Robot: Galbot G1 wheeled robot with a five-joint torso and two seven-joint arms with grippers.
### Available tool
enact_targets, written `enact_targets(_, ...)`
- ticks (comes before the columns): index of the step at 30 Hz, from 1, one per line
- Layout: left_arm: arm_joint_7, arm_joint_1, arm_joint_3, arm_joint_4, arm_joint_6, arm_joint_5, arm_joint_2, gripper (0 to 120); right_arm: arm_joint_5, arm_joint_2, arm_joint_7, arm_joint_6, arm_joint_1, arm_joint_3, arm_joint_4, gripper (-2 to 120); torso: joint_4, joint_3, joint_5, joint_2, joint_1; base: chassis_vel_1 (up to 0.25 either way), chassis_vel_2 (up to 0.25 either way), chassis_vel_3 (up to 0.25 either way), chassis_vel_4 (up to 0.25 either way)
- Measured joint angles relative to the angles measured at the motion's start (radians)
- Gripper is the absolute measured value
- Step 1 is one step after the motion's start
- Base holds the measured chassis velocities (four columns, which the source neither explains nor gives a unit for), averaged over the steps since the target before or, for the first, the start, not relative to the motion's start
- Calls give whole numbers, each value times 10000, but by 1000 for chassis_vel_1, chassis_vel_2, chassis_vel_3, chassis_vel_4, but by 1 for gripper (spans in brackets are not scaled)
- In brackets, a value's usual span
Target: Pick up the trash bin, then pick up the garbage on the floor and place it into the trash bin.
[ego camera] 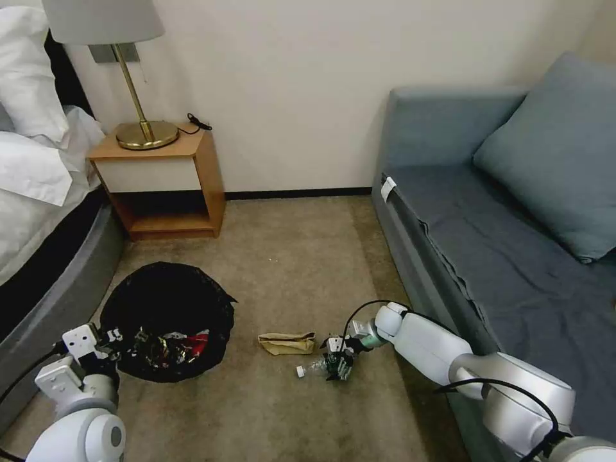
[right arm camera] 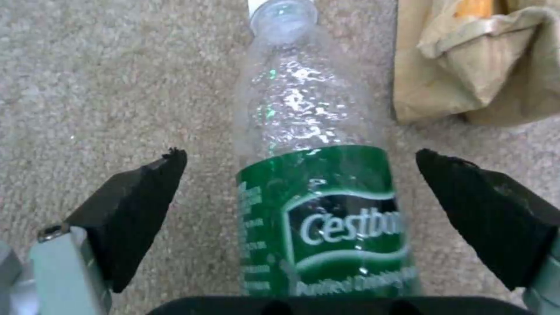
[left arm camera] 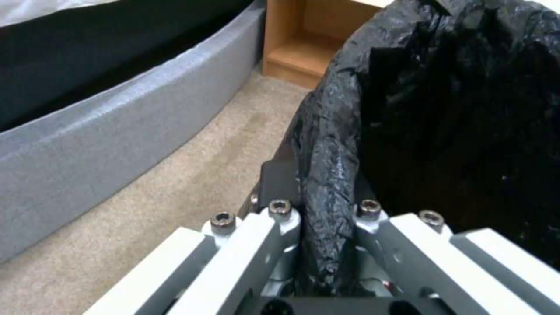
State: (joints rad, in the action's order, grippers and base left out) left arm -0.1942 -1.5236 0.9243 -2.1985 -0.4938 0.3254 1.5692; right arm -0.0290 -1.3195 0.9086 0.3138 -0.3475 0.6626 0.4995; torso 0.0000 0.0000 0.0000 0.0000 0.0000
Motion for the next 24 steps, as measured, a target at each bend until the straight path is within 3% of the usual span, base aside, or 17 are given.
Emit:
enact_targets(11, 8, -33, 0, -4, 58, -18, 15, 4, 274, -128, -418, 133, -148, -165, -338, 98, 0, 0, 0, 0, 0, 0, 0, 0, 0)
enact_targets(18, 15, -23, -29, 0, 90, -25, 20, 4, 312, -106, -626, 201, -267, -235, -374, 74, -1, -1, -2, 0, 0, 0, 0, 0, 0)
enact_targets(20, 15, -23, -29, -1, 90, -25, 20, 4, 312, -105, -627, 204, -271, -236, -375, 72, -1, -1, -3, 1, 0, 0, 0, 0, 0)
enact_targets(24, 20, -23, -45, -17, 91, -30, 32, 4, 278, -67, -645, 259, -313, -269, -328, 51, -2, -1, -1, 3, 0, 0, 0, 0, 0)
